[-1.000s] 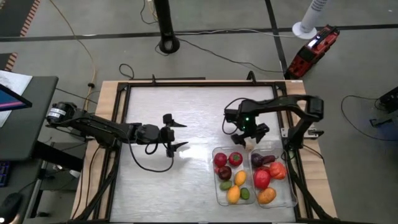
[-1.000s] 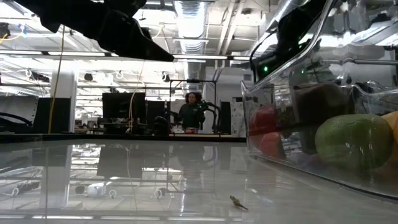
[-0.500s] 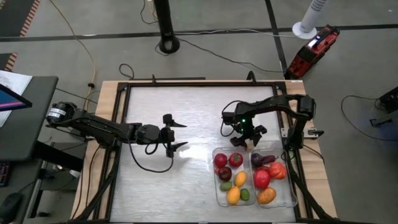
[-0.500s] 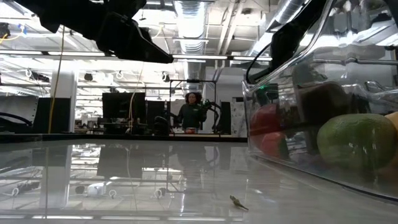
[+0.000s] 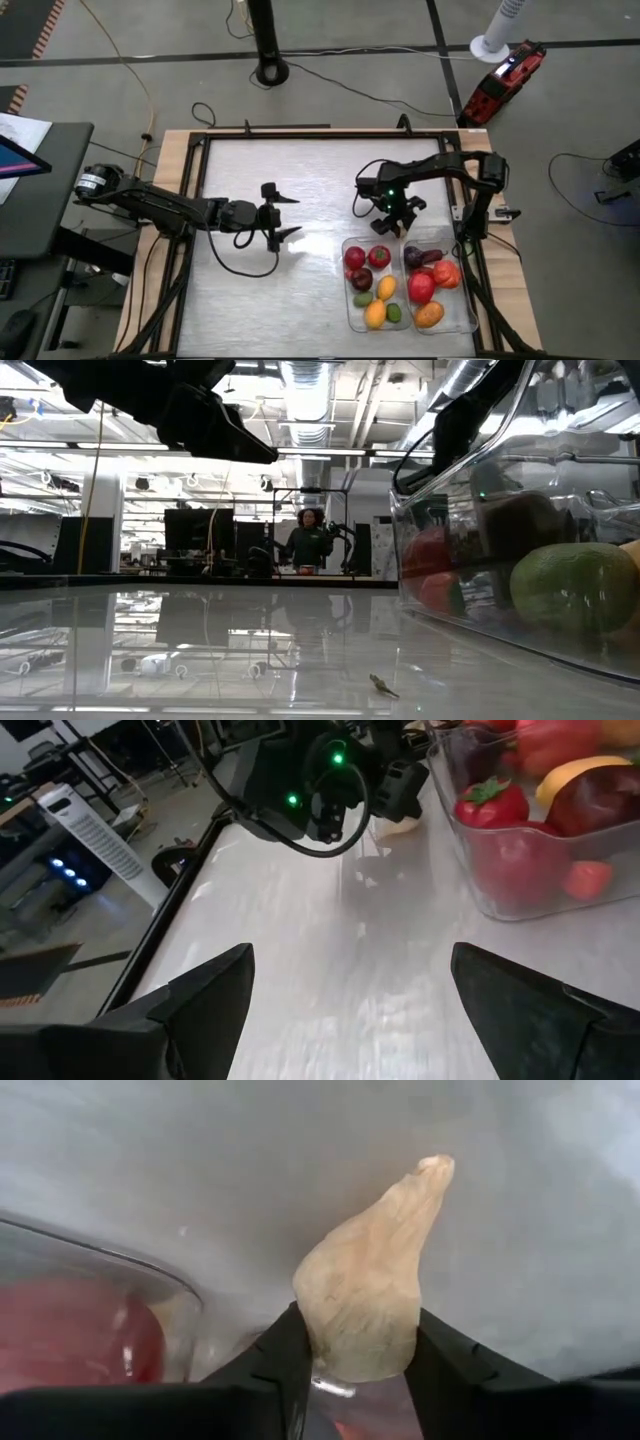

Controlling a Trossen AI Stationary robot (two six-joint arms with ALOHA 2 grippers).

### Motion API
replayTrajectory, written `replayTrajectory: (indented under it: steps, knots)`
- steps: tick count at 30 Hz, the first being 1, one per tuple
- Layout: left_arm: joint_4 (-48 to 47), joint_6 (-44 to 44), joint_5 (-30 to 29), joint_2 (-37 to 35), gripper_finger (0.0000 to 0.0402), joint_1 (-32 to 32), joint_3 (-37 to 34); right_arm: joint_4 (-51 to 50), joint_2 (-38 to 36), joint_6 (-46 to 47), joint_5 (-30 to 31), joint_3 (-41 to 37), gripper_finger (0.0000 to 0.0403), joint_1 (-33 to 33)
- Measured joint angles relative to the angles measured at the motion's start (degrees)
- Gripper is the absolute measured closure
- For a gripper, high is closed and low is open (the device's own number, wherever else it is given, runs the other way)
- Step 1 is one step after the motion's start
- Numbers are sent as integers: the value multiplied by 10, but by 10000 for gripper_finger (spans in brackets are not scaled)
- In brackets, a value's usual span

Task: Sort produce into baskets
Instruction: Put the garlic into the right transparent bin

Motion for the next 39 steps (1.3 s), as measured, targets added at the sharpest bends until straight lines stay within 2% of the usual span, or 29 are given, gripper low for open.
replayTrajectory:
  steps: [5,12,16,22,30,35,39]
  knots:
    - [0,4,-4,0,76,0,0,-60,-10,-26,44,55,236,-11]
    - [-3,0,-4,0,76,0,0,-195,-67,-8,45,151,235,-23]
    - [-7,-7,-4,0,76,0,0,-235,-122,29,43,165,233,1]
    - [-29,-37,-3,0,76,0,0,-234,-207,87,48,145,232,95]
    - [-31,-76,2,0,76,-3,0,-205,-295,248,38,58,213,247]
    - [-34,-107,38,0,76,-5,0,-140,-332,329,20,-9,174,315]
    - [-35,-112,47,0,76,-5,0,-124,-348,375,10,-31,131,346]
